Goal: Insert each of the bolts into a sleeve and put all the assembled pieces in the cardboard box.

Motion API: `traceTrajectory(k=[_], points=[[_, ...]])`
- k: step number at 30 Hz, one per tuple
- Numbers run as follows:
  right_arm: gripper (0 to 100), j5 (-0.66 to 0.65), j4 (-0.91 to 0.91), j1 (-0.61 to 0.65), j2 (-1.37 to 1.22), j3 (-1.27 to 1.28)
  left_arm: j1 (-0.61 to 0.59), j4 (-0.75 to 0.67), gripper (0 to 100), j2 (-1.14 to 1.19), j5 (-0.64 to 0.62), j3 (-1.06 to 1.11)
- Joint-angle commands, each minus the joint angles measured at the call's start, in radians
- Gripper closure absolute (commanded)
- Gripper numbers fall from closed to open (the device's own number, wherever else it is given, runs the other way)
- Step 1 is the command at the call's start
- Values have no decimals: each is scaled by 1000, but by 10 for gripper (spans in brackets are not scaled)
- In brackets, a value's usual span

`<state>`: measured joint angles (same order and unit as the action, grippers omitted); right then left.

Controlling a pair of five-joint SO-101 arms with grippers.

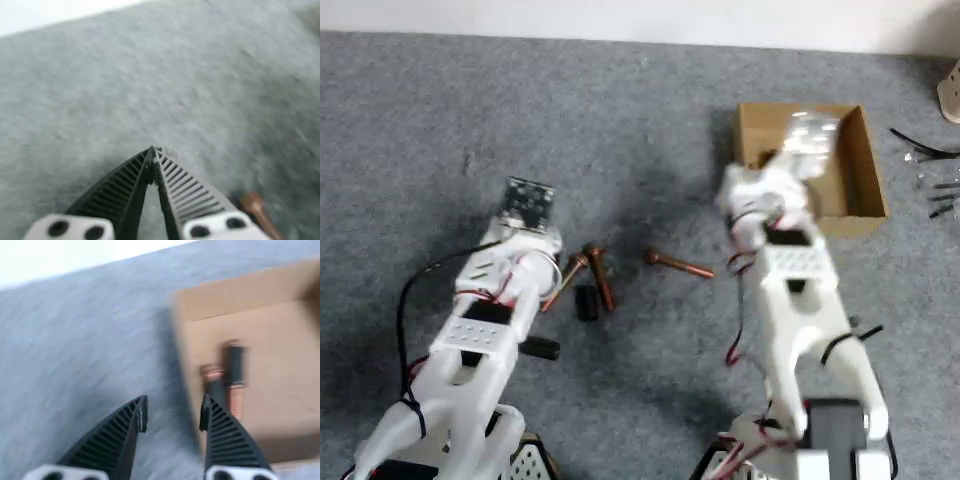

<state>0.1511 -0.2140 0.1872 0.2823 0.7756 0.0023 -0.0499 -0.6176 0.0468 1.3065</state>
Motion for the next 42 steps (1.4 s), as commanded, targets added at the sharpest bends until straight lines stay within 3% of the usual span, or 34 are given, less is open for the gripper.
traceTrajectory(k=[1,5,9,19,27,33,42], points=[[849,-80,25,186,105,68,-97,-17,993,2,-84,-74],[850,-80,25,377,102,117,-197,-15,991,8,-236,-90],[850,-80,25,483,47,119,-200,-15,990,8,-239,-90],[850,-80,24,507,-259,28,-200,-15,990,5,-239,-90],[850,-81,24,556,-291,8,-199,-17,990,4,-239,-90],[850,-81,22,595,-211,12,-199,-17,990,4,-239,-90],[850,-44,-94,750,71,128,-206,-21,990,4,-239,-91]])
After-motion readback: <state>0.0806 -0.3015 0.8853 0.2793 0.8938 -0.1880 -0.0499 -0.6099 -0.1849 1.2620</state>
